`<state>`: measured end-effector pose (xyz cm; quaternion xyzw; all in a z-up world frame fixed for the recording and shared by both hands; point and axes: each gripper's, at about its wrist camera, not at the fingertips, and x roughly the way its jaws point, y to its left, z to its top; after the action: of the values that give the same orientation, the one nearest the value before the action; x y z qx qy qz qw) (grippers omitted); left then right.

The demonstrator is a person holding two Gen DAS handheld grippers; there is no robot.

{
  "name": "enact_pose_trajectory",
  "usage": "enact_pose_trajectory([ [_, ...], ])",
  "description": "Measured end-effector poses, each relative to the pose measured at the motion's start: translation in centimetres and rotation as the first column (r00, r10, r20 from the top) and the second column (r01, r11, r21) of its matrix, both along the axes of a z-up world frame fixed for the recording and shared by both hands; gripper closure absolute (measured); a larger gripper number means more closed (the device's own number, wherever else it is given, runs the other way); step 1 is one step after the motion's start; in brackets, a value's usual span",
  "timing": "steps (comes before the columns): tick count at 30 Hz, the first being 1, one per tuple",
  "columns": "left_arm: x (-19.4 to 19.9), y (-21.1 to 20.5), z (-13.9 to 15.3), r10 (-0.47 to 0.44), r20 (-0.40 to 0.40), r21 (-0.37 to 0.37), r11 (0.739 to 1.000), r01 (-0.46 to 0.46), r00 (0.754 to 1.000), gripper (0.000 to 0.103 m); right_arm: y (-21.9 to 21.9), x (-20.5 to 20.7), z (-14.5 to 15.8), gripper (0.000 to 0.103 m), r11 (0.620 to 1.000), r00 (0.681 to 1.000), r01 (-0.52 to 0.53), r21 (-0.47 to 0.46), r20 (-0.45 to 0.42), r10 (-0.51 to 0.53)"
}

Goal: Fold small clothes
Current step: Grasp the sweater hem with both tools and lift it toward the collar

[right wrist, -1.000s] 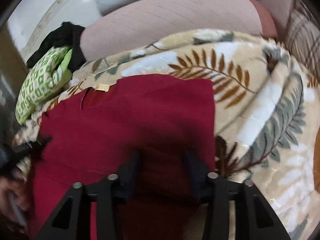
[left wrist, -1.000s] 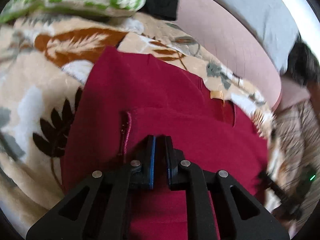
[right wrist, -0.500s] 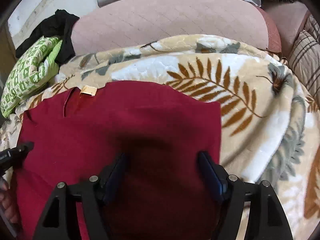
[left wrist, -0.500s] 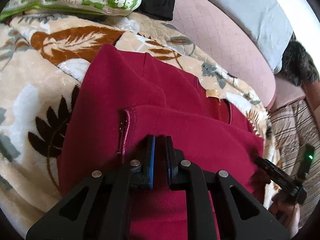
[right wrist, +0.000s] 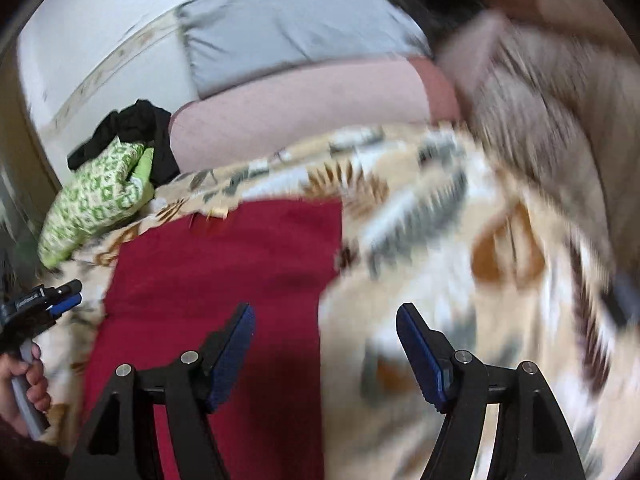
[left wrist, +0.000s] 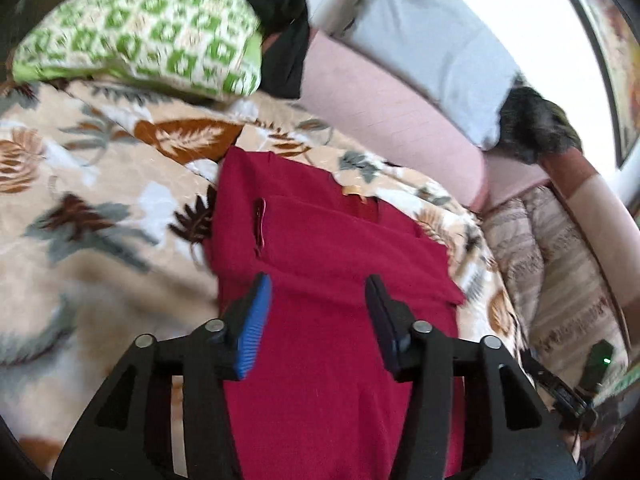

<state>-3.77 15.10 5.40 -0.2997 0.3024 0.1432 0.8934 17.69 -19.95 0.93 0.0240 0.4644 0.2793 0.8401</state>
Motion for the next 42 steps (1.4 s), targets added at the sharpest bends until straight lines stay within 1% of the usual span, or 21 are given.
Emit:
enact_pose_trajectory([
  [1, -1.5, -0.8, 0.4, -0.025, 0.011, 0.027, 0.999, 0.024, 1.000, 0.049, -1.6, -1.0, -0.2, 0.032, 0.999, 0.998, 0.013, 0.037, -0.056, -0.011],
  [2, -2.6, -1.5, 0.3, -0.045, 0.009, 0.052, 0.998, 0.044, 0.999, 0.046, -2.8, -1.9, -0.4, 0.032, 0.998, 0.997, 0.022, 0.054, -0.079, -0.017],
  [4, -5.3, -2.8, -0.5, -0.060, -0.016, 0.079, 0.995, 0.061, 0.998, 0.045, -5.1, -4.7, -0.5, 0.032, 0.999, 0.997, 0.003, 0.040, -0.077, 0.000],
  [6, -8.3, -3.8, -2.3, -0.061, -0.025, 0.081, 0.995, 0.063, 0.998, 0.045, -6.7, -7.5, -1.1, 0.032, 0.999, 0.996, -0.030, 0.029, -0.081, 0.032],
  [8, -11.8, -4.8, -5.2, -0.001, -0.024, 0.058, 0.998, 0.002, 1.000, 0.045, -7.8, -9.9, -2.4, 0.032, 0.997, 0.987, -0.062, 0.042, -0.147, 0.067],
  [10, -13.8, -5.9, -8.1, 0.014, -0.054, 0.023, 1.000, -0.012, 0.998, 0.045, -8.1, -11.7, -3.0, 0.032, 0.992, 0.978, -0.093, 0.084, -0.179, 0.106],
  [11, -14.1, -6.5, -9.0, 0.009, -0.075, 0.014, 1.000, -0.008, 0.997, 0.045, -7.8, -12.3, -3.1, 0.032, 0.989, 0.976, -0.113, 0.093, -0.176, 0.128],
  [13, -13.7, -7.1, -9.2, -0.025, -0.093, 0.025, 0.999, 0.028, 0.995, 0.045, -7.0, -13.1, -3.4, 0.035, 0.982, 0.968, -0.154, 0.113, -0.181, 0.172],
  [15, -13.5, -7.3, -8.2, -0.032, -0.054, 0.054, 0.998, 0.035, 0.998, 0.045, -6.3, -14.0, -3.9, 0.036, 0.974, 0.956, -0.183, 0.132, -0.205, 0.208],
  [18, -14.1, -6.9, -8.1, 0.006, -0.036, 0.071, 0.997, -0.003, 0.999, 0.045, -5.5, -14.8, -6.0, 0.040, 0.982, 0.946, -0.181, 0.045, -0.263, 0.186],
  [19, -14.4, -6.3, -8.5, 0.037, -0.047, 0.042, 0.999, -0.035, 0.998, 0.045, -5.4, -14.9, -6.8, 0.041, 0.981, 0.935, -0.186, 0.049, -0.297, 0.192],
  [21, -15.0, -5.6, -9.5, 0.067, -0.073, -0.033, 0.997, -0.069, 0.995, 0.045, -5.3, -15.0, -6.9, 0.041, 0.978, 0.932, -0.193, 0.080, -0.296, 0.208],
  [23, -15.6, -5.8, -10.6, 0.052, -0.098, -0.091, 0.994, -0.061, 0.994, 0.045, -5.1, -15.1, -7.1, 0.047, 0.962, 0.909, -0.218, 0.163, -0.325, 0.261],
  [25, -15.6, -6.6, -11.0, 0.019, -0.102, -0.103, 0.994, -0.030, 0.995, 0.045, -4.8, -15.2, -7.7, 0.050, 0.953, 0.887, -0.230, 0.199, -0.359, 0.289],
  [27, -14.9, -7.3, -11.0, -0.014, -0.104, -0.095, 0.995, 0.004, 0.995, 0.045, -4.8, -15.1, -7.8, 0.051, 0.952, 0.885, -0.228, 0.202, -0.364, 0.289],
  [30, -14.5, -7.6, -11.3, -0.066, -0.070, -0.150, 0.987, 0.055, 0.995, 0.044, -5.2, -14.8, -8.4, 0.056, 0.942, 0.863, -0.195, 0.272, -0.409, 0.297],
  [32, -14.2, -7.4, -11.4, -0.073, -0.061, -0.158, 0.985, 0.063, 0.995, 0.044, -5.3, -14.7, -8.7, 0.058, 0.935, 0.849, -0.185, 0.303, -0.430, 0.307],
  [34, -14.2, -6.9, -11.5, -0.068, -0.034, -0.187, 0.981, 0.061, 0.997, 0.044, -5.7, -14.5, -9.1, 0.066, 0.943, 0.858, -0.153, 0.296, -0.434, 0.276],
  [37, -13.8, -6.4, -11.3, -0.079, 0.010, -0.233, 0.969, 0.079, 0.997, 0.044, -7.0, -13.9, -10.0, 0.066, 0.931, 0.837, -0.065, 0.359, -0.488, 0.247],
  [40, -13.8, -6.6, -10.8, -0.115, 0.074, -0.271, 0.954, 0.131, 0.991, 0.046, -7.2, -14.1, -9.8, 0.066, 0.918, 0.827, -0.065, 0.390, -0.494, 0.269],
  [42, -14.0, -6.5, -10.6, -0.106, 0.088, -0.271, 0.954, 0.126, 0.990, 0.045, -7.5, -14.2, -9.6, 0.067, 0.920, 0.833, -0.063, 0.388, -0.487, 0.263],
])
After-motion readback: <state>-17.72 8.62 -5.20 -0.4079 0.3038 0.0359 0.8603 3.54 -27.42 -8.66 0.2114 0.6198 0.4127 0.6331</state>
